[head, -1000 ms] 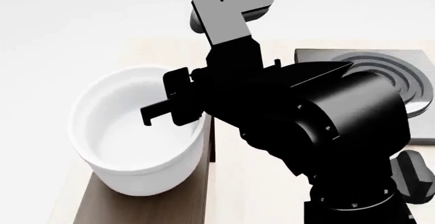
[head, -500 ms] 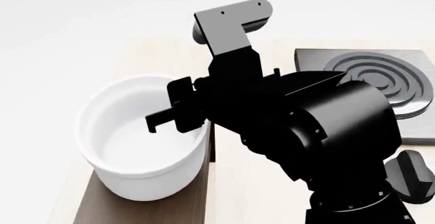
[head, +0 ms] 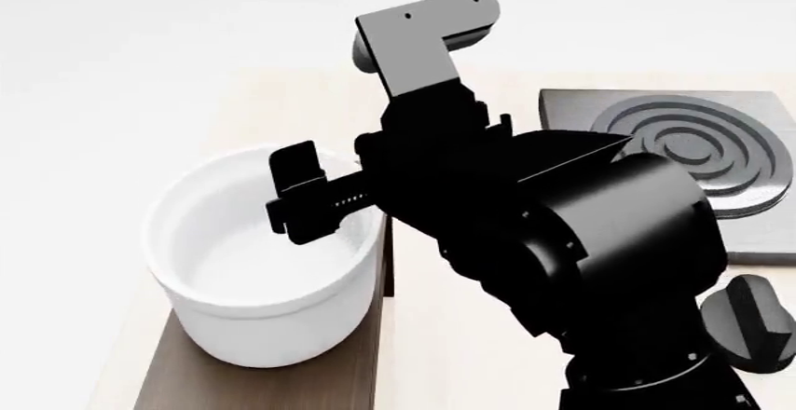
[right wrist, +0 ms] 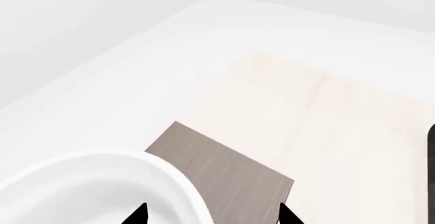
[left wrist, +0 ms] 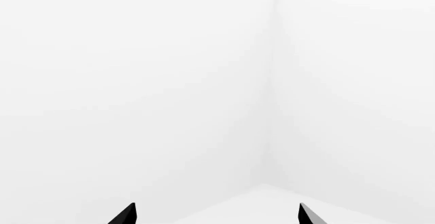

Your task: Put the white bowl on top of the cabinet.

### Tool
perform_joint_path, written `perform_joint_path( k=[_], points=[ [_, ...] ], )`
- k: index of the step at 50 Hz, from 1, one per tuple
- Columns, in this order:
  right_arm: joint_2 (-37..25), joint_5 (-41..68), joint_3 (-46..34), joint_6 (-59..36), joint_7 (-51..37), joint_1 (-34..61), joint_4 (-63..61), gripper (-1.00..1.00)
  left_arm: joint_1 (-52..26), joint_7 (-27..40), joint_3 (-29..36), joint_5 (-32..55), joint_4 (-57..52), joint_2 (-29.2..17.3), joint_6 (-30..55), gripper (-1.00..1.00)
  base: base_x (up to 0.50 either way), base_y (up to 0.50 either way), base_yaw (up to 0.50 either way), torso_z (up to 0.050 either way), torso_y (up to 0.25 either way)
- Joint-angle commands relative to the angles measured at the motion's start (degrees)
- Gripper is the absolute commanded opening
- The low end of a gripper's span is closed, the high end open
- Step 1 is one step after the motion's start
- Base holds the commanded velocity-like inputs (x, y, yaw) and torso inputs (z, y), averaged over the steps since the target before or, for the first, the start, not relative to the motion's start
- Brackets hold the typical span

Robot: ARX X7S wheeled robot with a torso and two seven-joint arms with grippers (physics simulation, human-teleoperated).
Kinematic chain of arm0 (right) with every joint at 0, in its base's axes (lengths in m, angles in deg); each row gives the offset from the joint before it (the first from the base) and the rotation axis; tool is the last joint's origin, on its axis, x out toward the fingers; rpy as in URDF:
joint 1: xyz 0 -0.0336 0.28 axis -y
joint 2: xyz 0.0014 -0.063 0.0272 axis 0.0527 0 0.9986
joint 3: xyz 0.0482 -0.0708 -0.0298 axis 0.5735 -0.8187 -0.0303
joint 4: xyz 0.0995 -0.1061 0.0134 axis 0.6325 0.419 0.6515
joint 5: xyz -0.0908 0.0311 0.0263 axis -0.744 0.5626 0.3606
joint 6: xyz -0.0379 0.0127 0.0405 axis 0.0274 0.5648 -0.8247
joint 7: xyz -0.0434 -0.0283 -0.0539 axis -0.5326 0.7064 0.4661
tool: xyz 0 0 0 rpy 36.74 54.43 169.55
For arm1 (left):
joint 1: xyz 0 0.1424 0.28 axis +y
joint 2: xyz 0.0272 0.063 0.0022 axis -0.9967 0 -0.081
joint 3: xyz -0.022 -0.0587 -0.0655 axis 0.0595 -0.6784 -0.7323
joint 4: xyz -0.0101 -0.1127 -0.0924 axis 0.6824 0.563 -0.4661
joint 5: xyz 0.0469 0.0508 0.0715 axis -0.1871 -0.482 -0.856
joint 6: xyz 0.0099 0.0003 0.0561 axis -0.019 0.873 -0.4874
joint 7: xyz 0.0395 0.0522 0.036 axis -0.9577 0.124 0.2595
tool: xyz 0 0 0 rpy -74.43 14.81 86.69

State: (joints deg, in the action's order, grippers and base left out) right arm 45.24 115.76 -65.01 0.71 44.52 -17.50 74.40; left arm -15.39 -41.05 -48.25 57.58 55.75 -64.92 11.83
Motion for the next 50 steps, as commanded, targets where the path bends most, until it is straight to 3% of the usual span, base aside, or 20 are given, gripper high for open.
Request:
perform_joint_path(
  k=[1,17,50],
  points=[
    [-1.1,-0.4,0.2,3.3,0.2,0.1,-1.6,1.0,-0.1,0.1,0.2,0.0,0.3,0.0,-0.2,1.0,0.0,0.0,0.0,0.0,0.0],
    [-4.5,1.9,9.2,5.6,-4.2,-0.4,-8.8,1.0,-0.1,0.3,0.2,0.0,0.1,-0.1,0.0,1.0,0.0,0.0,0.0,0.0,0.0],
    [-14.2,-13.4,9.5,25.4,-15.9,-20.5,-21.4,1.0,0.0,0.5,0.9,-0.2,0.4,-0.4,-0.5,1.0,0.0,0.0,0.0,0.0,0.0]
  ],
)
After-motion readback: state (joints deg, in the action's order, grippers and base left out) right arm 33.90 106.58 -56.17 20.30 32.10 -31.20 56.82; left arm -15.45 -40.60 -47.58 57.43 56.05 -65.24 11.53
